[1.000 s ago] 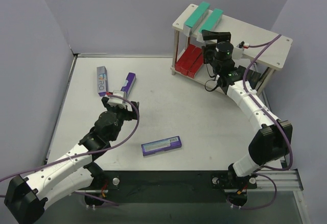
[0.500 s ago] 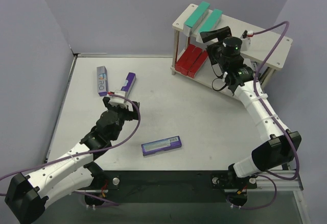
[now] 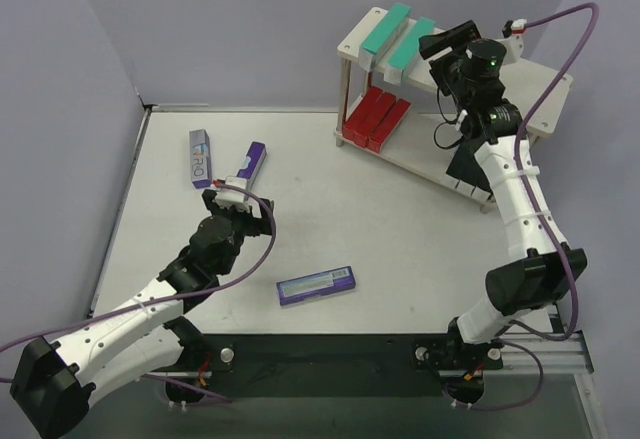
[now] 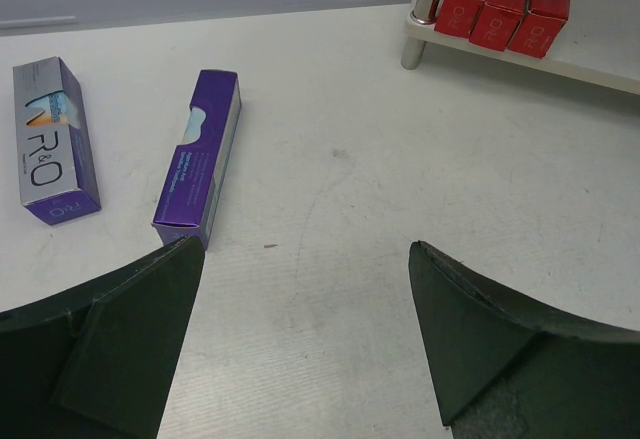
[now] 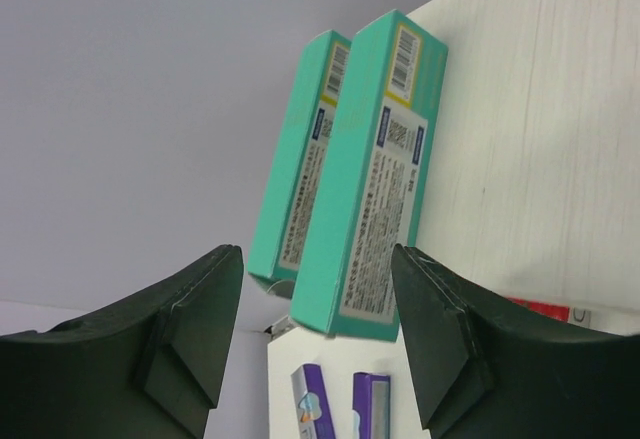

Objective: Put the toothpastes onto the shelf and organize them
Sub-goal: Adjust the toothpaste on the shelf.

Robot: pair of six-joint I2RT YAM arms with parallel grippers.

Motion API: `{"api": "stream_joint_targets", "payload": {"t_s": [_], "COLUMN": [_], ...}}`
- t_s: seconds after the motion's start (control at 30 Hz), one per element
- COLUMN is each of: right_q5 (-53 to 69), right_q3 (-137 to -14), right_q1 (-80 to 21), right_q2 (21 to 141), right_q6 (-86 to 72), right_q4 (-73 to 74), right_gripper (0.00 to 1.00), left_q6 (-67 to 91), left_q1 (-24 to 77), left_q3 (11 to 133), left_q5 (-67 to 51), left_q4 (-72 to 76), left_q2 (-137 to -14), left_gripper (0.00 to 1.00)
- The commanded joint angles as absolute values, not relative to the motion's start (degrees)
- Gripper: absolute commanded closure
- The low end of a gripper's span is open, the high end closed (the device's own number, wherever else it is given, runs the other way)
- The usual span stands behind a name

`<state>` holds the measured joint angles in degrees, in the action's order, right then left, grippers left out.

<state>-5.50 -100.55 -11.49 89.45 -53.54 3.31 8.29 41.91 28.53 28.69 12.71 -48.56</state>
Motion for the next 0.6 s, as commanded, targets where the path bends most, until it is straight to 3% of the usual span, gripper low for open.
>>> {"api": "stream_joint_targets", "payload": {"t_s": [0.0, 0.4, 0.57], "right_q5": [-2.9, -0.7, -1.4], "right_q3": [-104.5, -109.5, -109.9], "right_q1": [-10.5, -9.8, -9.5], "right_q2": [94.7, 101.2, 102.6], "right_q6": [-51.9, -53.3, -53.9], "right_q4": [3.0, 2.7, 2.6], "right_gripper": [0.40, 0.42, 0.52], "left_q6": [7.6, 7.6, 7.6], "left_q1": [41.8, 41.1, 40.9], "left_q3": [30.7, 30.8, 30.8], "left_q5": [28.7, 28.6, 28.6], "left_q4": [14.8, 14.7, 14.8], "left_q2": [-48.4, -48.7, -49.0], "left_gripper": [0.05, 0.05, 0.05]}}
